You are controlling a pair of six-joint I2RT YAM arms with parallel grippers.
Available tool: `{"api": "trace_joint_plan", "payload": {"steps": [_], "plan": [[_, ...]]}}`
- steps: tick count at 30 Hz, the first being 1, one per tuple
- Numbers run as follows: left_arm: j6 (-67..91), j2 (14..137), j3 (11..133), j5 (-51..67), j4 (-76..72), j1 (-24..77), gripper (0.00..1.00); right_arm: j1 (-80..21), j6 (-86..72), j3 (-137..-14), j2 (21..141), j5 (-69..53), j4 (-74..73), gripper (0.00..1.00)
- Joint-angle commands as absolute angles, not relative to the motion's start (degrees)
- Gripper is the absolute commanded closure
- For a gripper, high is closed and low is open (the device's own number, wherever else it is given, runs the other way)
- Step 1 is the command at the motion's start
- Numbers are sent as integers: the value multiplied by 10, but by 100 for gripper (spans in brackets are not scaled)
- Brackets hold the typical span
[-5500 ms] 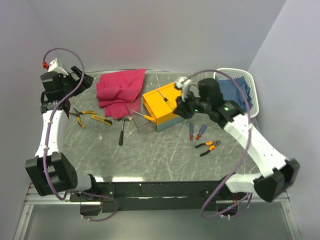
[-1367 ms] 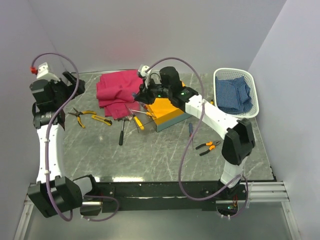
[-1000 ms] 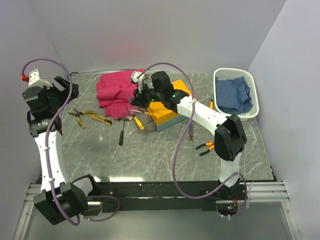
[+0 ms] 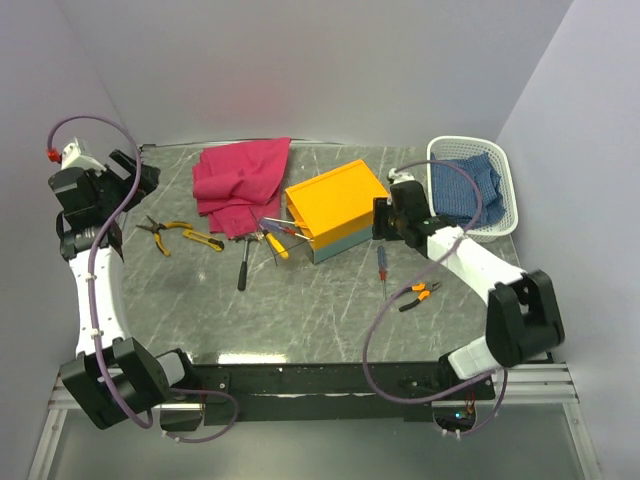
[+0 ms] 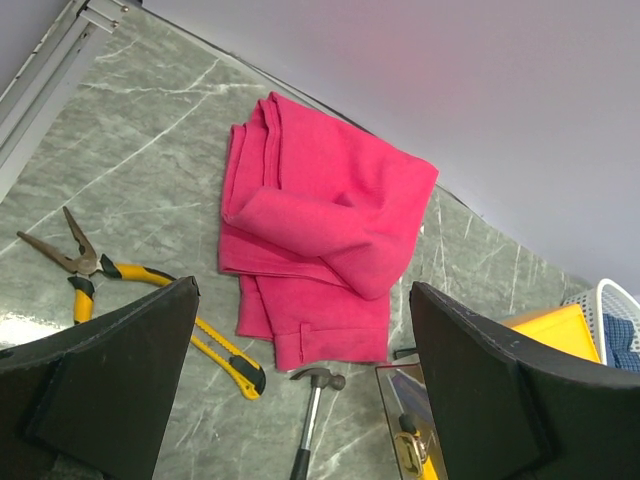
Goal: Sort the tools into containers
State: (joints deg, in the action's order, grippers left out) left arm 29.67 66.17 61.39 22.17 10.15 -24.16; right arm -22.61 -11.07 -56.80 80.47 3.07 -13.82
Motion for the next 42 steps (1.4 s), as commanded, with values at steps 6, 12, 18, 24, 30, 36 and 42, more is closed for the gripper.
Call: {"api": "trace_joint_plan", "payload": {"steps": [6,12,18,24,30,36,42], "plan": [[274,668,657,202,97,-241,7,-188,-218,-557,881,65,-147,42],[268,662,642,199,102,-248,6,-187,-235,-532,885,39,-145,45],[255,671,637,192,101,-256,7,-186,-251,-484,873,29,-141,46],[259,689,637,192,92,-262,7,-186,-251,-468,885,10,-127,47],[271,686,624,199,88,-262,7,-190,-258,-470,914,18,-122,51],[284,690,621,205,81,-262,7,-214,-276,-492,932,86,-163,64],[291,700,628,210,77,-261,7,-200,-282,-474,895,69,-159,100]]}}
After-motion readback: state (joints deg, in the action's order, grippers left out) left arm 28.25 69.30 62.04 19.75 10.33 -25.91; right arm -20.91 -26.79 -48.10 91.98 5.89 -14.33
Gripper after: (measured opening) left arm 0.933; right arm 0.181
